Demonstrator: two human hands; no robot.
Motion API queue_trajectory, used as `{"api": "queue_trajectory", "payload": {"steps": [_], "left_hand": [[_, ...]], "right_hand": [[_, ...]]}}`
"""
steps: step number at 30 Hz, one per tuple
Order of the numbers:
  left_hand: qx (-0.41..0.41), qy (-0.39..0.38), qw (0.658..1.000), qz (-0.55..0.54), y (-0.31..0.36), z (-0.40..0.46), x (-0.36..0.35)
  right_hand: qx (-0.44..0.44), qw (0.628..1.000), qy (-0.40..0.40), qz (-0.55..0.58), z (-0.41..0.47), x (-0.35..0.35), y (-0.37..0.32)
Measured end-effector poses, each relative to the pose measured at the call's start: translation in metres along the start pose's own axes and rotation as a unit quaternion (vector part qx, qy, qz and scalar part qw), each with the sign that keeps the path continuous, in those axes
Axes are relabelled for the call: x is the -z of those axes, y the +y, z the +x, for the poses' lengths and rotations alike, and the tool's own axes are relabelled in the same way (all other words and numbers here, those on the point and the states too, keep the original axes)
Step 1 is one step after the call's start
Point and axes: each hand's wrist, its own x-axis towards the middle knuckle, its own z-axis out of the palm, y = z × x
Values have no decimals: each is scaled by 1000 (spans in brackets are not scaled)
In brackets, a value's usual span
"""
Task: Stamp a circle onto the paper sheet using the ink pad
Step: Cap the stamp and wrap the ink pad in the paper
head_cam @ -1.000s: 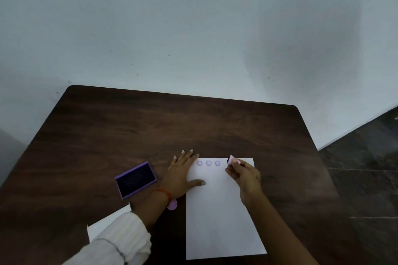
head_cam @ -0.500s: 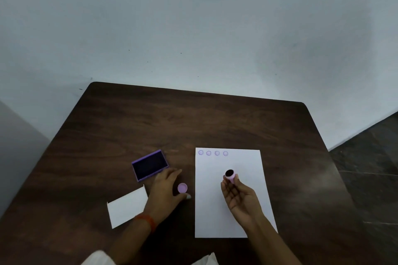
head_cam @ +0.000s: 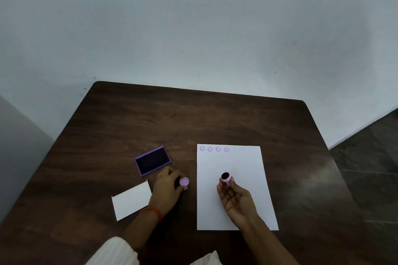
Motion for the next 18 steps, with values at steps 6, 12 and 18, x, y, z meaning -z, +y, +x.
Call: {"api": "queue_trajectory", "payload": {"steps": [6, 12, 18], "left_hand": [[1, -5, 999, -53, 8, -8, 9], [-4, -26, 993, -115, 19, -21, 18], [-27, -15, 986, -165, 28, -30, 30]], "right_hand": [[8, 1000, -5, -10, -2, -1, 1], [47, 984, -57, -160, -11, -20, 4], [175, 876, -58, -446, -19, -45, 19]]}}
